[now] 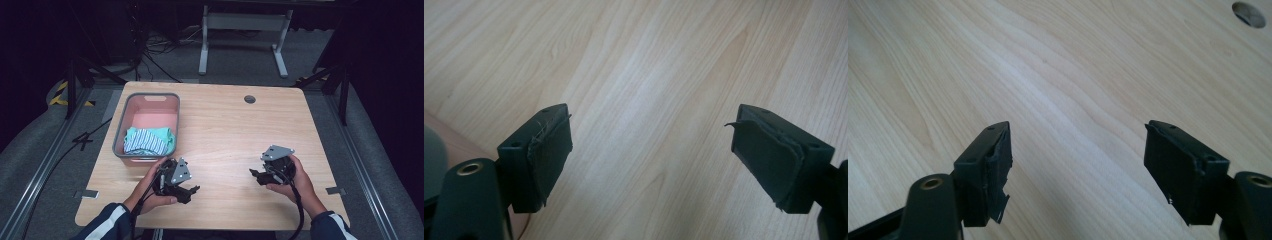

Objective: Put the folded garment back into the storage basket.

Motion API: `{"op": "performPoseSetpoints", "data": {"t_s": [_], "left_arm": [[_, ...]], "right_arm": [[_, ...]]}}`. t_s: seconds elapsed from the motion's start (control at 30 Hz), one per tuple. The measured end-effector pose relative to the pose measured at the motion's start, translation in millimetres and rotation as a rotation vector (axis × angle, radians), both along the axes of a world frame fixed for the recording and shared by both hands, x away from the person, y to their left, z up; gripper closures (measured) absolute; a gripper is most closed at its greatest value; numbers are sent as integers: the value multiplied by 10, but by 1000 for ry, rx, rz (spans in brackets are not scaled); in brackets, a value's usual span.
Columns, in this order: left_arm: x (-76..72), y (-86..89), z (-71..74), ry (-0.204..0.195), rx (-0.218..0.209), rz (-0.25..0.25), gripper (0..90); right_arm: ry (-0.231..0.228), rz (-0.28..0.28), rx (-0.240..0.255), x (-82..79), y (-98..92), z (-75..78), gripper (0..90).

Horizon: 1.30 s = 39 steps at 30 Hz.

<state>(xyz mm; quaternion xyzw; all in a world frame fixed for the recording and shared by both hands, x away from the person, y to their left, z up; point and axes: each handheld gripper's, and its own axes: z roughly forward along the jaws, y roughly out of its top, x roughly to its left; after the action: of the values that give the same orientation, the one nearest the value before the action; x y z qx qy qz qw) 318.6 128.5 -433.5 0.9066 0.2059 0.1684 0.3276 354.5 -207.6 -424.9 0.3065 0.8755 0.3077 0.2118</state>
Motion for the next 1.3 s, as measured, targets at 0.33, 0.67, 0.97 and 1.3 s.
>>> {"op": "performPoseSetpoints", "data": {"t_s": [0.33, 0.67, 0.97, 1.3], "left_arm": [[29, 5, -220, 46, 30, -35, 167], [73, 76, -384, 107, 20, -47, 167], [140, 142, -498, 157, -109, -28, 132], [171, 133, -497, 156, -98, -45, 113]], "right_arm": [[-1, -25, 23, -127, -283, -186, 276], [22, -37, 39, -272, -543, -428, 273], [51, -100, 159, -372, -713, -584, 209], [71, -104, 192, -352, -768, -613, 186]]}}
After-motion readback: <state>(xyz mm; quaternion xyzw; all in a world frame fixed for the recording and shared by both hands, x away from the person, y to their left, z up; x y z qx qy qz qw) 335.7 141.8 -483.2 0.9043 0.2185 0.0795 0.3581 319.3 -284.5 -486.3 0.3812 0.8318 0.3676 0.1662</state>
